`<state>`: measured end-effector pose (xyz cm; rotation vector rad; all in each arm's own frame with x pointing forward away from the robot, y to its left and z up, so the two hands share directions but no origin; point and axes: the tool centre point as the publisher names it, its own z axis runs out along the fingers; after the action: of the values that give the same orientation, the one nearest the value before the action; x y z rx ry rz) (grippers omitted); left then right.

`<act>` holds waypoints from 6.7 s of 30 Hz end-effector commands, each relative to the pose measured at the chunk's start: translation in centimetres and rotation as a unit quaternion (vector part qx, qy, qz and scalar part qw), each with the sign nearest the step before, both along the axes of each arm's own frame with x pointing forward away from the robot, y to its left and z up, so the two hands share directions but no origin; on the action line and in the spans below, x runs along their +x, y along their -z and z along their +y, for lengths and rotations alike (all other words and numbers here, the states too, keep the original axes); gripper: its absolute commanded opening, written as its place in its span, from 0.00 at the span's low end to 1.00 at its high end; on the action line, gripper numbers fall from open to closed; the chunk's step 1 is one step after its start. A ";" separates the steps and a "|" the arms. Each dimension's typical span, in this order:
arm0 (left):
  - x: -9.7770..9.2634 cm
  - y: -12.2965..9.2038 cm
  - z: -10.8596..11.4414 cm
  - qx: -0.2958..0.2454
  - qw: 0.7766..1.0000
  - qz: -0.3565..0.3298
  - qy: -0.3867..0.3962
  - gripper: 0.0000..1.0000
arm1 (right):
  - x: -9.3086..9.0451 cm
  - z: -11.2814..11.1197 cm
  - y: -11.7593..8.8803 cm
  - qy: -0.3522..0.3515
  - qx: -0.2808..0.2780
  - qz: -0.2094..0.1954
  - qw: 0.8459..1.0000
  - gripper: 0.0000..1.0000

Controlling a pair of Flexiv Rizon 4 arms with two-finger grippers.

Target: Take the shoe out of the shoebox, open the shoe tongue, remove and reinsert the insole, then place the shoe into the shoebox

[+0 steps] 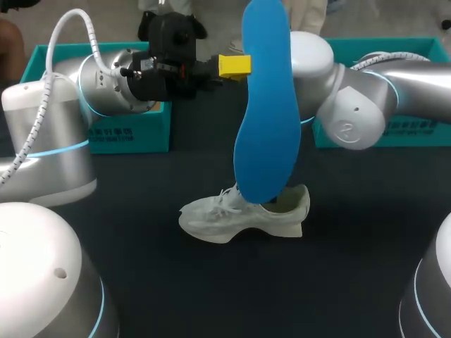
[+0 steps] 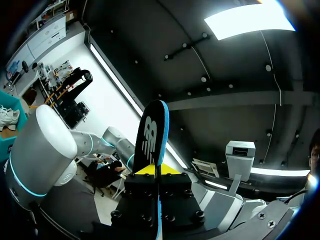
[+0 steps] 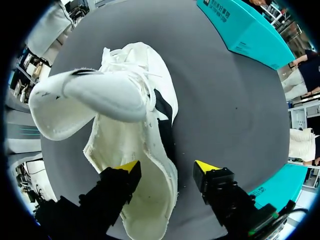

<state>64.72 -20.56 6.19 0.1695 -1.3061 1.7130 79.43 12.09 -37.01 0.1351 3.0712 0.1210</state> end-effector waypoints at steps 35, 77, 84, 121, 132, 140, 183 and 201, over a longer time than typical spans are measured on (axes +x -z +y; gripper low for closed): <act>0.0 0.0 0.0 -0.001 1.000 0.000 -0.001 0.00 | -0.7 0.1 -0.7 0.064 0.063 0.063 0.994 0.00; 0.0 0.0 0.0 -0.001 1.000 0.000 -0.001 0.00 | -2.2 -2.4 -2.2 0.522 0.123 0.075 0.841 0.00; 0.0 0.0 0.0 -0.001 1.000 0.000 -0.001 0.00 | -2.2 -1.5 -2.5 0.581 0.139 0.055 0.800 0.00; 0.0 0.0 0.0 -0.001 1.000 0.000 -0.001 0.00 | -3.2 0.0 1.7 0.613 0.137 0.077 0.774 0.00; 0.0 0.0 0.0 -0.001 1.000 0.000 -0.001 0.00 | -4.1 -0.8 -1.6 0.600 0.185 0.113 0.770 1.00; 0.0 0.0 0.0 -0.001 1.000 0.000 -0.001 0.00 | -3.8 -1.5 -5.0 0.557 0.258 0.151 0.775 1.00; 0.0 0.0 0.0 -0.001 1.000 0.000 -0.001 0.00 | -2.0 -1.5 -15.4 0.516 0.427 0.340 0.661 1.00; 0.0 0.0 0.0 -0.001 1.000 0.000 -0.001 0.00 | -1.2 -2.1 -21.6 0.497 0.492 0.407 0.588 1.00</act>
<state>64.72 -20.57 6.19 0.1695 -1.3060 1.7131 78.07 9.96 -15.40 2.3637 2.3890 2.0636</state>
